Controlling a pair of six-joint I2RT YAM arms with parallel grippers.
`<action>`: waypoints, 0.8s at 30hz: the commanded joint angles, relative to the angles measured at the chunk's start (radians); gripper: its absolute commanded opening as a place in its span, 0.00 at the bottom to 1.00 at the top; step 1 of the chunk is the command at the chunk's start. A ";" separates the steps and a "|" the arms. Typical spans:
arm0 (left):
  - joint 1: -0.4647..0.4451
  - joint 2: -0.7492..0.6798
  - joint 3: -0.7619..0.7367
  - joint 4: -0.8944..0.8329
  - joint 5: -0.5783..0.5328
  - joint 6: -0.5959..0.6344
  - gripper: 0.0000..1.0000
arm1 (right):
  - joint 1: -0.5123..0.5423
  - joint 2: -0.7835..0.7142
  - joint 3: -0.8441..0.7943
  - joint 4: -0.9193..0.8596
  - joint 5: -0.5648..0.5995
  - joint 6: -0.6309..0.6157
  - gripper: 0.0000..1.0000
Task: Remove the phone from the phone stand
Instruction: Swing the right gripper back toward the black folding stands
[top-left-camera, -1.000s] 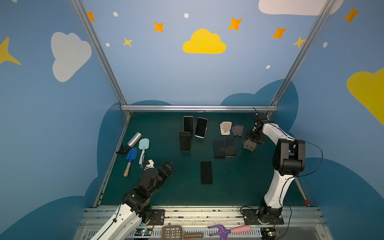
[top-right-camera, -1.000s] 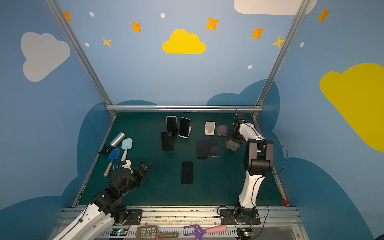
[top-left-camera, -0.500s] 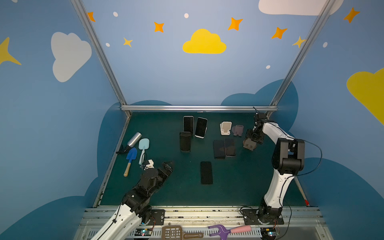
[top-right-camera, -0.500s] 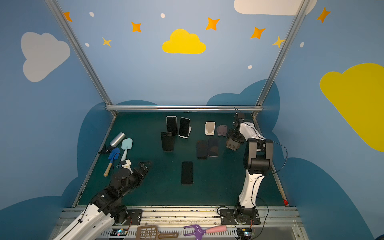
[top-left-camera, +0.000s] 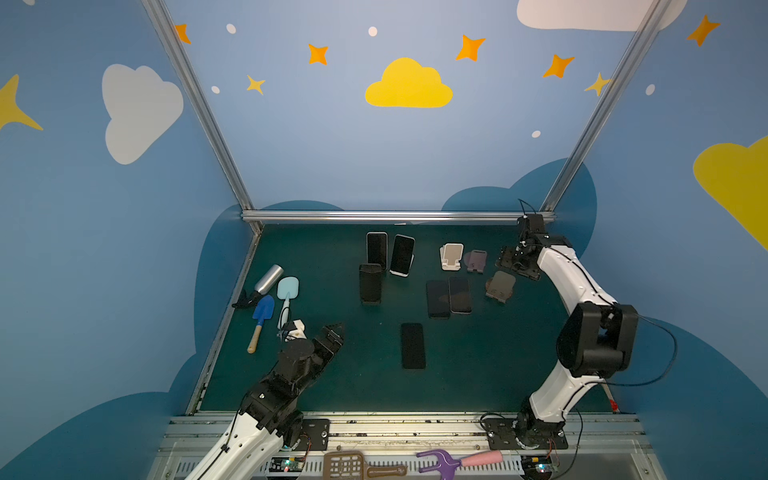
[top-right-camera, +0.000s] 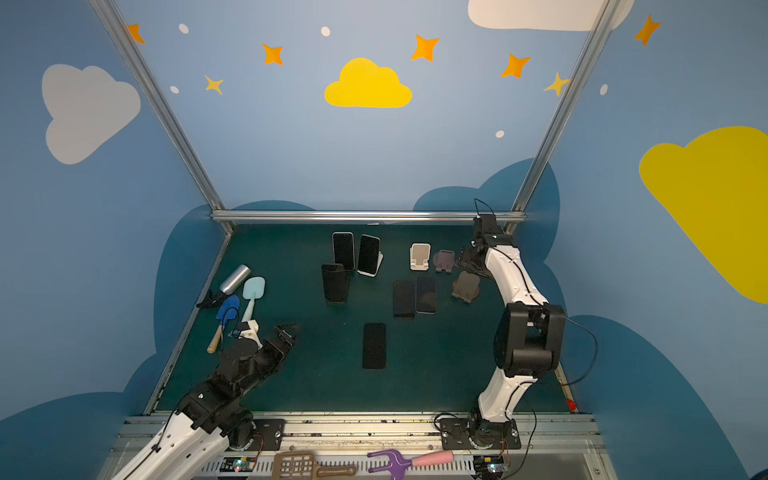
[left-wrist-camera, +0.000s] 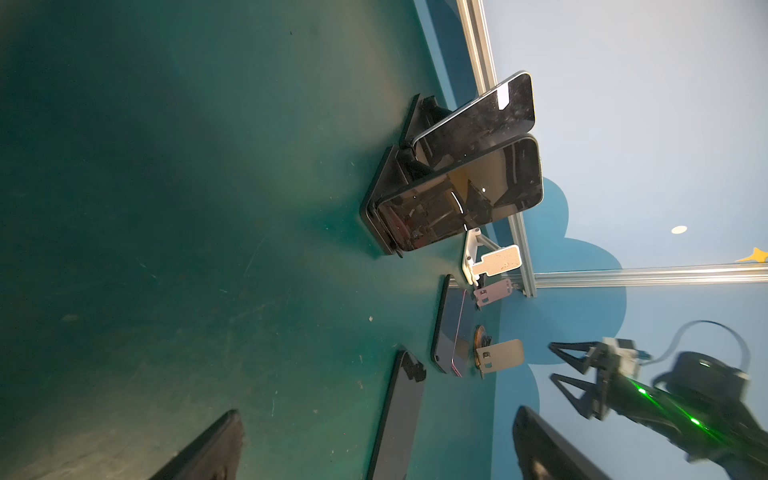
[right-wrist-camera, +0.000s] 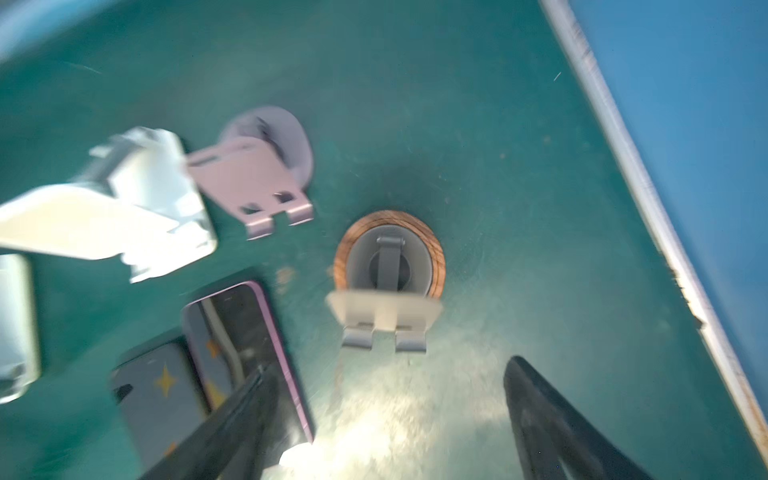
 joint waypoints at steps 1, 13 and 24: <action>-0.001 -0.018 0.023 -0.036 -0.021 0.021 1.00 | 0.095 -0.121 -0.073 -0.019 0.079 0.047 0.85; -0.001 -0.078 0.039 -0.151 -0.041 0.019 1.00 | 0.625 -0.330 -0.313 0.298 0.144 0.113 0.86; -0.001 -0.201 0.060 -0.298 -0.082 0.016 1.00 | 0.836 -0.196 -0.231 0.522 0.173 0.001 0.84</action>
